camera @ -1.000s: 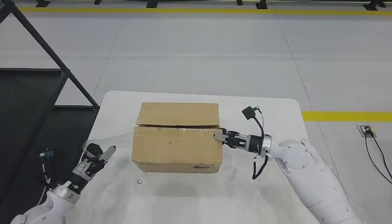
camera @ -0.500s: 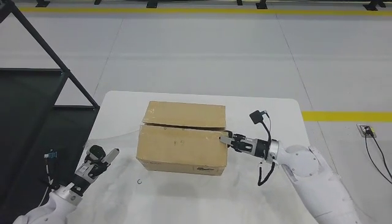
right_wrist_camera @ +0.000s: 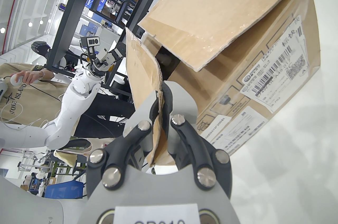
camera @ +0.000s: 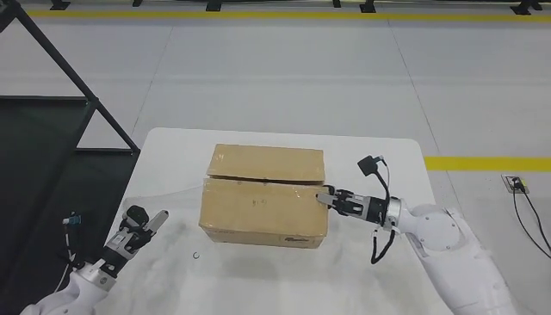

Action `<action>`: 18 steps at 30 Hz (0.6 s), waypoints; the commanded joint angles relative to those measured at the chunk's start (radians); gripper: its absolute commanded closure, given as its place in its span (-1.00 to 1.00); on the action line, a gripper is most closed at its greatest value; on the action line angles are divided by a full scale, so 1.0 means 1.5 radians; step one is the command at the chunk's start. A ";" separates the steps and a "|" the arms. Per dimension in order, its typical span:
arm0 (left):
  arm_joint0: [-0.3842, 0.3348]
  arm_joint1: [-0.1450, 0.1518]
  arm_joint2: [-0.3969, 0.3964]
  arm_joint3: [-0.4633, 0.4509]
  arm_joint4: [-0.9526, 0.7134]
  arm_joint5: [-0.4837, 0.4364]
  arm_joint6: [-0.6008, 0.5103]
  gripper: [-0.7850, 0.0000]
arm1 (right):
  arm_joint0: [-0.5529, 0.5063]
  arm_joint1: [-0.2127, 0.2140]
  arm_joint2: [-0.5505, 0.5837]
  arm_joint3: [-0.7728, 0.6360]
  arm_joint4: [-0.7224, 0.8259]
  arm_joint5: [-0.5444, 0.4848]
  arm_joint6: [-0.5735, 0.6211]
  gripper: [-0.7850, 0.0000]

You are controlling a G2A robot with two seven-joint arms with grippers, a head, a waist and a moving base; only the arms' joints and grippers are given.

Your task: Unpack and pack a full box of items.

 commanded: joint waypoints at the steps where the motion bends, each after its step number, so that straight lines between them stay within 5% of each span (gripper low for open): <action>1: 0.001 0.000 0.000 -0.001 0.000 0.000 0.001 -1.00 | -0.002 0.001 0.003 -0.001 0.001 -0.001 0.000 1.00; 18: 0.004 0.002 0.007 -0.005 0.004 0.002 0.005 -1.00 | -0.022 0.014 0.028 -0.019 0.006 -0.005 -0.002 1.00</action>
